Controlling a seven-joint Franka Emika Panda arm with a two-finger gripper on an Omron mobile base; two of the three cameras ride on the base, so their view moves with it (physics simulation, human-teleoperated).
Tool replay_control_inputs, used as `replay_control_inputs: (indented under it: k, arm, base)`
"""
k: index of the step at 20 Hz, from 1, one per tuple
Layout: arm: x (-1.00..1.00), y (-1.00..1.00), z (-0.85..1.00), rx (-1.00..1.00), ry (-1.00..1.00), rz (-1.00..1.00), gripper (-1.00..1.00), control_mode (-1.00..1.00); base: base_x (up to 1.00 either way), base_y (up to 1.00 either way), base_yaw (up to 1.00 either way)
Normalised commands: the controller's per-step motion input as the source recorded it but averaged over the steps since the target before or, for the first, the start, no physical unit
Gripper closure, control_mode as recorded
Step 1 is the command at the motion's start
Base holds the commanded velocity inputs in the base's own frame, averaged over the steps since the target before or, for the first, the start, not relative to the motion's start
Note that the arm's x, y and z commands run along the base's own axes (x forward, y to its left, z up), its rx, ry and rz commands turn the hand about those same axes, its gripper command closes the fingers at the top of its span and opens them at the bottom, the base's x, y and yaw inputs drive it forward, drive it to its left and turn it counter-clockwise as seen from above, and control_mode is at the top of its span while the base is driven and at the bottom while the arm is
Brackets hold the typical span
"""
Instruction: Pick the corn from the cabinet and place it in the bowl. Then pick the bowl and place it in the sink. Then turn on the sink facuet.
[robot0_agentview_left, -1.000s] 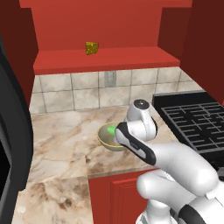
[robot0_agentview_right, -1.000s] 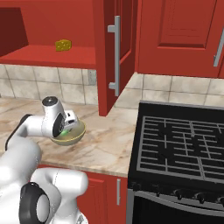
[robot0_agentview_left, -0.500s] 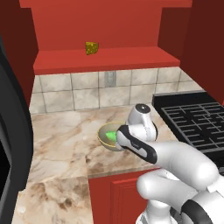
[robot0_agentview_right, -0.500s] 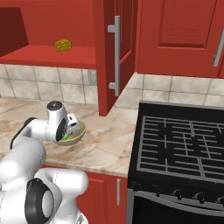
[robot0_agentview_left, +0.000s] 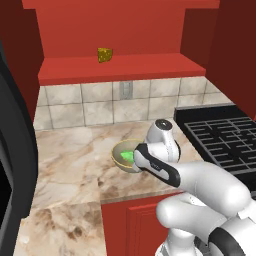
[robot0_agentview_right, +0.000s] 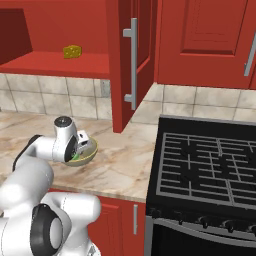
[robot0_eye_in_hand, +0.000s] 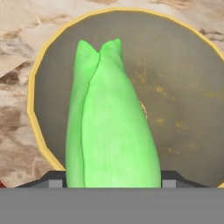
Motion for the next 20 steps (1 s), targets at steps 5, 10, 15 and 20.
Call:
replay_control_inputs:
  k: [5, 10, 15, 20]
  arm:
    - [0.00, 0.00, 0.00, 0.00, 0.00, 0.00, -1.00, -1.00]
    - [0.00, 0.00, 0.06, 0.00, 0.00, 0.00, -1.00, -1.00]
    - [0.07, 0.00, 0.27, 0.00, 0.00, 0.00, -1.00, -1.00]
    - [-0.11, 0.02, 0.44, 0.00, -0.02, 0.01, -1.00, -1.00]
  base:
    - [0.00, 0.00, 0.00]
    - [0.00, 0.00, 0.00]
    - [0.00, 0.00, 0.00]
    - [0.00, 0.00, 0.00]
